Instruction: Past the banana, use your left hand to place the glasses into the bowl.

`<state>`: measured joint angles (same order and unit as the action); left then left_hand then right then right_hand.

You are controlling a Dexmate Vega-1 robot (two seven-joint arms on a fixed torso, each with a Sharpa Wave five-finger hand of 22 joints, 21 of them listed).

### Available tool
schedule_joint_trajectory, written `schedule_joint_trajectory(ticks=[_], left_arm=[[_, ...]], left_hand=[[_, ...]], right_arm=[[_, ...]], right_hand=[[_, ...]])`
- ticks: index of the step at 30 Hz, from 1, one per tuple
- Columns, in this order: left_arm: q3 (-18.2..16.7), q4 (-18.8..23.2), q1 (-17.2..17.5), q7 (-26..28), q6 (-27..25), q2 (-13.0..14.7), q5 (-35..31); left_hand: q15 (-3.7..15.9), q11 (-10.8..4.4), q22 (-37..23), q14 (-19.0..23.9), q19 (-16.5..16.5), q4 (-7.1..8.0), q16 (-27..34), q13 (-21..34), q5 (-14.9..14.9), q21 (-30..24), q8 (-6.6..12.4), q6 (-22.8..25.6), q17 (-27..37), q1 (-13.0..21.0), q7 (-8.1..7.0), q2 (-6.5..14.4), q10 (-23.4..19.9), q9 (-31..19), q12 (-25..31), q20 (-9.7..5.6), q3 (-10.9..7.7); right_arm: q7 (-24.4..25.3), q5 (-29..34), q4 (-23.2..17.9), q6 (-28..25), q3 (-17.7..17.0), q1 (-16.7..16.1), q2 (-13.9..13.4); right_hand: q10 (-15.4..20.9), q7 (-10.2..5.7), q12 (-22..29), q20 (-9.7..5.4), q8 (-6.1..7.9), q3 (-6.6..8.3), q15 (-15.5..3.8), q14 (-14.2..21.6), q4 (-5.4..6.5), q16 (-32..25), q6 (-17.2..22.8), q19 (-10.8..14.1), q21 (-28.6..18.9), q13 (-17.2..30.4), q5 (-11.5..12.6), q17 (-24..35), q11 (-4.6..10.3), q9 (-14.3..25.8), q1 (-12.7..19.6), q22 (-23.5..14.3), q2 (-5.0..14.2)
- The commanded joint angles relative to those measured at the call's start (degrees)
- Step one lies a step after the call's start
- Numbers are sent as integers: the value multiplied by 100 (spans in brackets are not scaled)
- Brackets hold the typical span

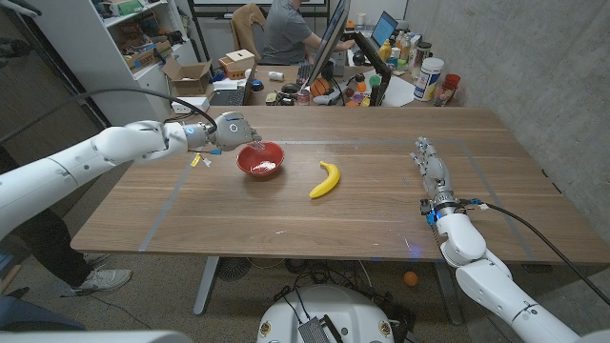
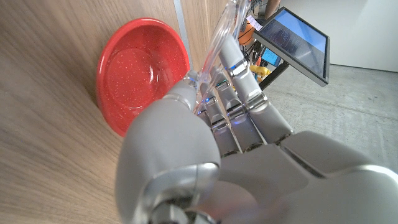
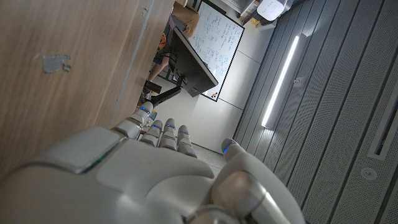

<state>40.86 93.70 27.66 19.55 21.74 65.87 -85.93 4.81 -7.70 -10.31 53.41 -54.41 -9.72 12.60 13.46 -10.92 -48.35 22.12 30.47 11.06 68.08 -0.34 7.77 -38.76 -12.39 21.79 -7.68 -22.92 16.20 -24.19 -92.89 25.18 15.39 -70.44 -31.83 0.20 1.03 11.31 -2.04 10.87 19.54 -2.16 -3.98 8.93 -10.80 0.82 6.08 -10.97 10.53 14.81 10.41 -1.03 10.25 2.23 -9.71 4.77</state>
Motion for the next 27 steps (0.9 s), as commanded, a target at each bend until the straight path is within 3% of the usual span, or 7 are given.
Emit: schedule_joint_trajectory(ticks=[1,14,27], left_arm=[[525,-445,-415,332,21,-222,-508],[1011,-691,-759,461,88,-377,-829],[1287,-739,-880,459,22,-361,-1086]], left_hand=[[895,-48,-26,307,34,223,-16,37,-46,-52,8,171,18,5,113,51,-30,-31,-32,-250,-264],[895,-80,-25,293,63,218,-24,58,-49,-61,-8,189,21,-20,97,47,-65,-35,-39,-246,-271],[899,-115,-24,297,100,200,-20,78,-49,-68,-21,214,28,-30,83,37,-86,-38,-52,-252,-277]], right_arm=[[14,4,27,-71,16,49,-8],[29,-37,85,-70,-4,36,-12],[44,-68,148,-26,-15,13,10]], right_hand=[[28,47,-20,-387,-9,36,-41,9,-15,10,14,-2,-14,27,38,-4,-15,12,6,-16,280],[28,51,-21,-386,-10,35,-44,11,-15,9,9,-4,-15,27,38,-4,-30,12,5,-16,279],[29,39,-20,-392,-10,35,-49,9,-13,10,8,-9,-15,27,38,-3,-22,12,3,-16,280]])
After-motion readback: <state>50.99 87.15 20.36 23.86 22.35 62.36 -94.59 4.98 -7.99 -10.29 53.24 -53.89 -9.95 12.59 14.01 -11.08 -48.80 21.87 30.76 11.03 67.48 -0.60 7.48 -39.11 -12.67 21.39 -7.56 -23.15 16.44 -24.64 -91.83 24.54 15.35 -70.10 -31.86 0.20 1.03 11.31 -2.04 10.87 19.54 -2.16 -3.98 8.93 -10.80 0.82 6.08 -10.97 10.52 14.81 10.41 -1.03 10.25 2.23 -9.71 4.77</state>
